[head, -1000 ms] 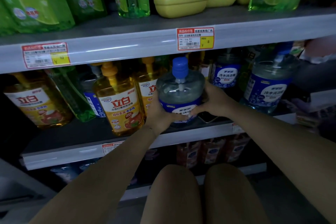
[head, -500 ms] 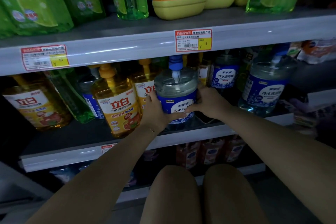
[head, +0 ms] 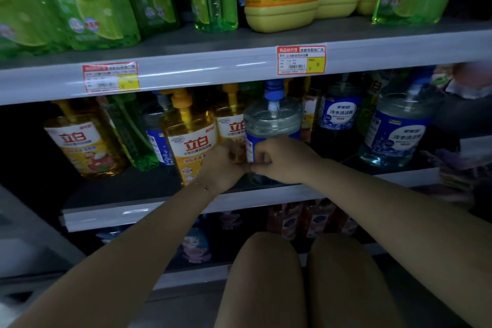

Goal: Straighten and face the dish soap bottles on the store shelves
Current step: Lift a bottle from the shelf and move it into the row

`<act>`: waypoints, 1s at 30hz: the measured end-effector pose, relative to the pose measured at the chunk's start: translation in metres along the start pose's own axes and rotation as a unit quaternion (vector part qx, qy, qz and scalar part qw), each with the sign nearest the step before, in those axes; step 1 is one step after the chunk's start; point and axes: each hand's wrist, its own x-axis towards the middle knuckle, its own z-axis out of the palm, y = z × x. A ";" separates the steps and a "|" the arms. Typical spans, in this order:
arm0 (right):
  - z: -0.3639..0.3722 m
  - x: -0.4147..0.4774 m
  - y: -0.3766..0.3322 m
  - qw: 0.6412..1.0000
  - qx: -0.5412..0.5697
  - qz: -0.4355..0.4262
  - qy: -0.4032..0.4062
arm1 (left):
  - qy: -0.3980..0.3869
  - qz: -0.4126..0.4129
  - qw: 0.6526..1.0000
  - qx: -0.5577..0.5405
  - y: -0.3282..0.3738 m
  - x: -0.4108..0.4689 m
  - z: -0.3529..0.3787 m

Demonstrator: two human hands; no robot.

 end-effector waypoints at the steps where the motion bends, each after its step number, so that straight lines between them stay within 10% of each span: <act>1: 0.004 0.004 -0.008 1.000 0.019 -0.012 0.008 | 0.008 -0.006 1.000 -0.002 -0.008 -0.006 -0.007; 12: 0.056 0.060 -0.072 0.960 0.261 0.050 0.087 | 0.147 -0.142 0.977 -0.066 -0.082 -0.030 -0.065; 30: 0.081 0.085 -0.103 0.946 0.295 0.073 0.111 | 0.113 -0.077 0.963 -0.232 -0.102 -0.024 -0.083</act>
